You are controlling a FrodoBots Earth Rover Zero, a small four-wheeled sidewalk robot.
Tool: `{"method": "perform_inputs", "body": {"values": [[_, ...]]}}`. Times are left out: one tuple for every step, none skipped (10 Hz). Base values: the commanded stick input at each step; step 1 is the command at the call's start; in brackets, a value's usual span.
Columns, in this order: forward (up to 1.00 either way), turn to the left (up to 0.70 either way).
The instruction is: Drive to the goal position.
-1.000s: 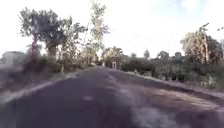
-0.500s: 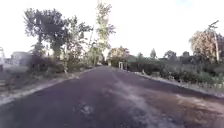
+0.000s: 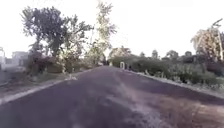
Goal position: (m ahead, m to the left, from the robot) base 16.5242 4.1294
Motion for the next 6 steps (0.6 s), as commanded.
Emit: {"method": "perform_inputs", "body": {"values": [[1.00, 0.00], [1.00, 0.00], [1.00, 0.00], [1.00, 0.00], [1.00, 0.00], [1.00, 0.00]]}}
